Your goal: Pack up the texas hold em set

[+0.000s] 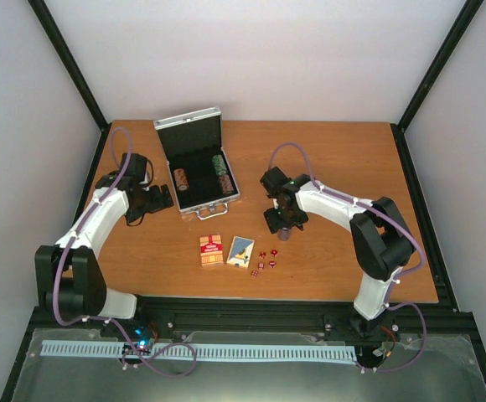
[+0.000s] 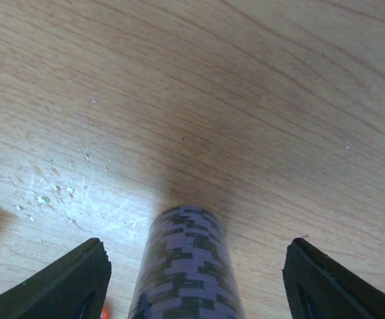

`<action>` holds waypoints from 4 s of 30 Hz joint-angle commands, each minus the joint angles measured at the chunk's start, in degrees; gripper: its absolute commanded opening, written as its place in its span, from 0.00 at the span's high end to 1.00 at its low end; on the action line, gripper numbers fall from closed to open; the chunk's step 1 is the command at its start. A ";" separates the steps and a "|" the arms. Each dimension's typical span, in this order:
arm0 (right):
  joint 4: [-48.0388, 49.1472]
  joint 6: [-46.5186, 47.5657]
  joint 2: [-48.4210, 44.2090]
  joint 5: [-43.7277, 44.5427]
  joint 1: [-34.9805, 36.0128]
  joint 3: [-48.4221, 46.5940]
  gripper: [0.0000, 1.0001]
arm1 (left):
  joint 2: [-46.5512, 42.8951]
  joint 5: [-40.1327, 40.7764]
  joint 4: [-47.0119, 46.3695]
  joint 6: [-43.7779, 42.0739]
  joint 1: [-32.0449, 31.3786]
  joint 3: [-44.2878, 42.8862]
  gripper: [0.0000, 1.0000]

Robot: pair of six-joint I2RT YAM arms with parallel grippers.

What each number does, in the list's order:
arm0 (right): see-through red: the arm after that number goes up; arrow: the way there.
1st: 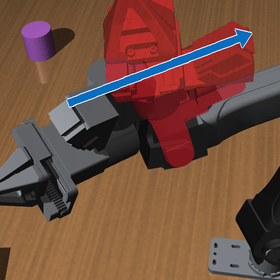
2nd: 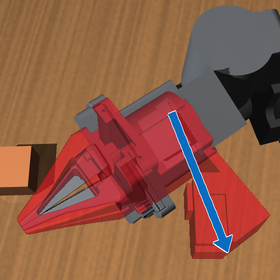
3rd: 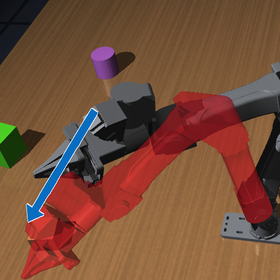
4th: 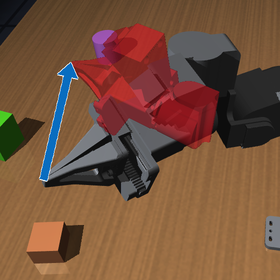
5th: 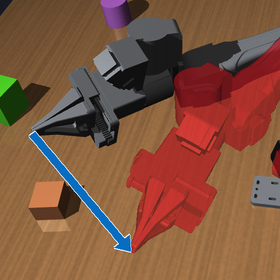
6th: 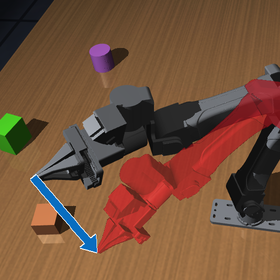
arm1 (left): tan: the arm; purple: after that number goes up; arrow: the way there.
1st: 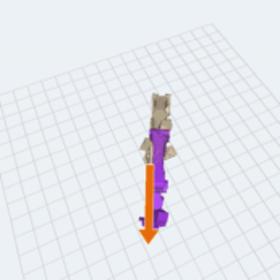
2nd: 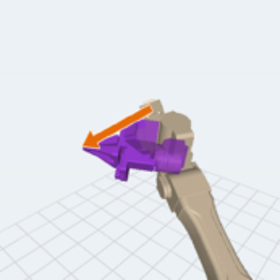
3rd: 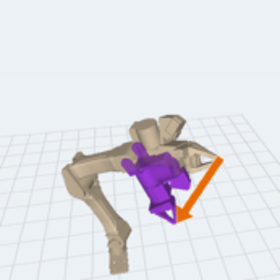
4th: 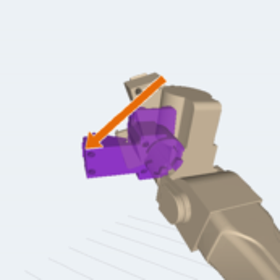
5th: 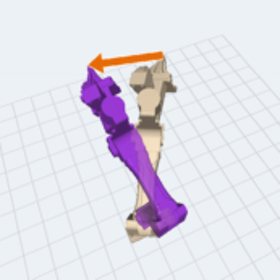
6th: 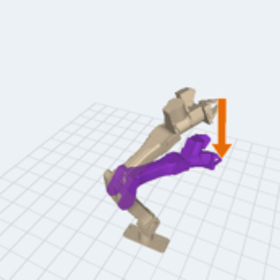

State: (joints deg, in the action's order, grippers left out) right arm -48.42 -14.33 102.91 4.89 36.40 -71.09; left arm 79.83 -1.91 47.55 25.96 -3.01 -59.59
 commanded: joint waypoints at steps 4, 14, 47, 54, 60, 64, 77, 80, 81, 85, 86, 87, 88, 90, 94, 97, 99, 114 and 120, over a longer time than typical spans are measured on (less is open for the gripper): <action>-0.86 0.55 0.82 -2.69 0.07 -0.27 0.38 | 1.25 0.84 -0.71 1.12 0.19 -1.05 0.00; -1.91 -0.59 0.01 -2.67 0.12 0.26 0.84 | 0.97 0.50 -0.72 1.02 0.19 -0.25 0.00; 35.94 -12.05 27.78 -24.20 7.73 -40.80 0.97 | -3.07 3.71 1.01 2.41 0.13 -1.40 0.00; 37.04 -14.39 32.20 -24.56 8.00 -43.17 0.97 | -3.19 4.06 0.90 2.35 0.19 0.02 0.00; 39.59 -15.22 35.30 -24.00 8.72 -43.76 0.97 | -3.73 3.89 0.98 2.34 0.19 0.48 0.00; 42.13 -16.12 36.62 -21.72 9.48 -43.79 0.97 | -4.36 3.44 1.05 2.35 0.18 0.91 0.00; 40.08 -14.79 39.25 -8.89 14.94 -44.17 0.85 | -7.32 2.00 1.21 1.56 0.19 3.69 0.00; 39.00 -14.47 39.90 -9.15 15.18 -44.81 0.71 | -7.34 1.56 1.06 1.55 0.19 3.76 0.00; 38.71 -14.33 39.80 -8.85 15.25 -44.80 0.67 | -7.39 1.45 1.11 1.41 0.19 3.78 0.00; 37.61 -12.73 38.64 -9.40 15.36 -44.45 0.43 | -7.73 1.15 1.08 1.22 0.15 3.89 0.00; 37.30 -11.94 38.29 -10.18 15.41 -44.48 0.39 | -7.91 1.05 1.06 1.25 0.18 4.01 0.00; 37.16 -11.03 37.86 -11.81 15.45 -44.39 0.33 | -8.06 1.05 1.05 1.29 0.16 4.10 0.00; 37.09 -10.00 37.29 -13.43 15.45 -44.28 0.30 | -8.17 1.04 1.05 1.36 0.14 4.11 0.00; 36.22 -7.77 36.14 -16.35 15.45 -44.23 0.28 | -8.41 1.03 0.99 1.50 0.19 4.19 0.00; 32.68 -4.42 32.60 -17.33 15.37 -44.12 0.23 | -8.65 0.94 0.79 1.66 0.19 4.20 0.00; 29.66 -2.37 30.51 -18.28 15.00 -43.87 0.21 | -8.61 1.03 0.70 1.80 0.19 4.25 0.00; 28.41 -2.08 29.67 -19.97 14.26 -43.21 0.21 | -8.79 1.20 0.56 2.01 0.19 4.48 0.00; 14.21 3.75 36.07 0.29 11.15 -52.03 0.29 | -10.12 2.23 0.36 2.93 0.11 6.77 0.00; 12.91 6.13 38.09 1.59 11.23 -52.26 0.28 | -8.99 2.18 0.33 2.91 0.19 6.27 0.00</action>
State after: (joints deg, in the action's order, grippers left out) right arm -32.91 -10.87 138.41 2.98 47.33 -121.73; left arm 70.74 -0.19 48.01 27.94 -3.01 -52.71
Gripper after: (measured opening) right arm 0.721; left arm 0.997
